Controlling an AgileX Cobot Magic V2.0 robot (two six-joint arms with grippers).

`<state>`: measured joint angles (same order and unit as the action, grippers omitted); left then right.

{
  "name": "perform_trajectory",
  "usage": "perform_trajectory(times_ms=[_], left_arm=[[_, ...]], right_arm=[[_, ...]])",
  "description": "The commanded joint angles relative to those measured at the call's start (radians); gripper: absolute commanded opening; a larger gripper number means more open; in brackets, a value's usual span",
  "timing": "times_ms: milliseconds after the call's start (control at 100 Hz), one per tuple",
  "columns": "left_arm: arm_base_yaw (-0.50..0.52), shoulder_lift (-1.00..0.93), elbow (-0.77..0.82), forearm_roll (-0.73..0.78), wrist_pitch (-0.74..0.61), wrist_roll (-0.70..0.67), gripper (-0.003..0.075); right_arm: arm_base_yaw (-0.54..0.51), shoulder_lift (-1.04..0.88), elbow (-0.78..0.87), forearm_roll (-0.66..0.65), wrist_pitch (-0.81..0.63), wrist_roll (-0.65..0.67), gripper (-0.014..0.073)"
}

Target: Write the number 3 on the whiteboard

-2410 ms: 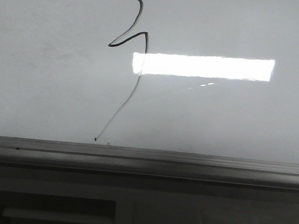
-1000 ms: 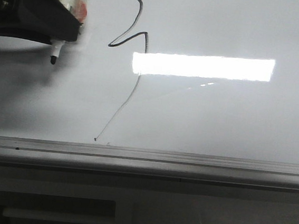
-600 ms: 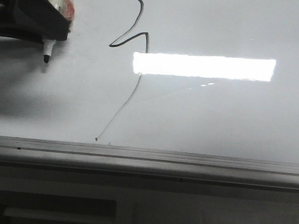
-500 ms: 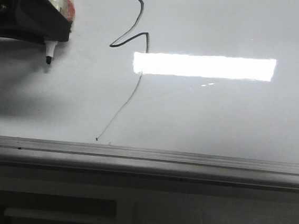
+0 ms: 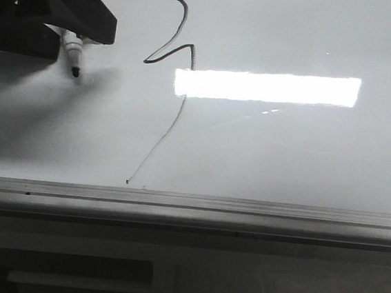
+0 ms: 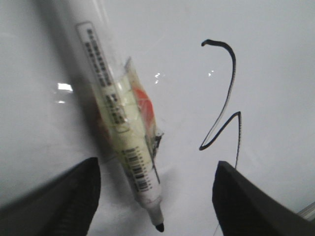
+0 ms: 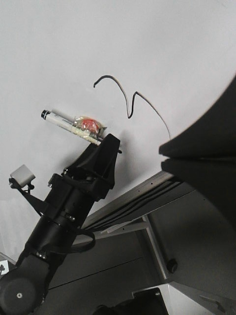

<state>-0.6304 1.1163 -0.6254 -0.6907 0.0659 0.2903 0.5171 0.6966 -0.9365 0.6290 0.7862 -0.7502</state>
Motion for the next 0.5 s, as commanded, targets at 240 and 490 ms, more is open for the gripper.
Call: perform_trajectory(times_ms=[240, 490], left_arm=[[0.017, -0.554, 0.136, 0.192, 0.093, -0.003, 0.0335], [0.017, -1.127, 0.351, 0.227, 0.098, -0.003, -0.0018]], right_arm=[[-0.007, -0.305, 0.299, -0.092, -0.373, 0.003, -0.0050], [-0.007, -0.570, 0.668, -0.090, -0.622, 0.003, -0.0050]])
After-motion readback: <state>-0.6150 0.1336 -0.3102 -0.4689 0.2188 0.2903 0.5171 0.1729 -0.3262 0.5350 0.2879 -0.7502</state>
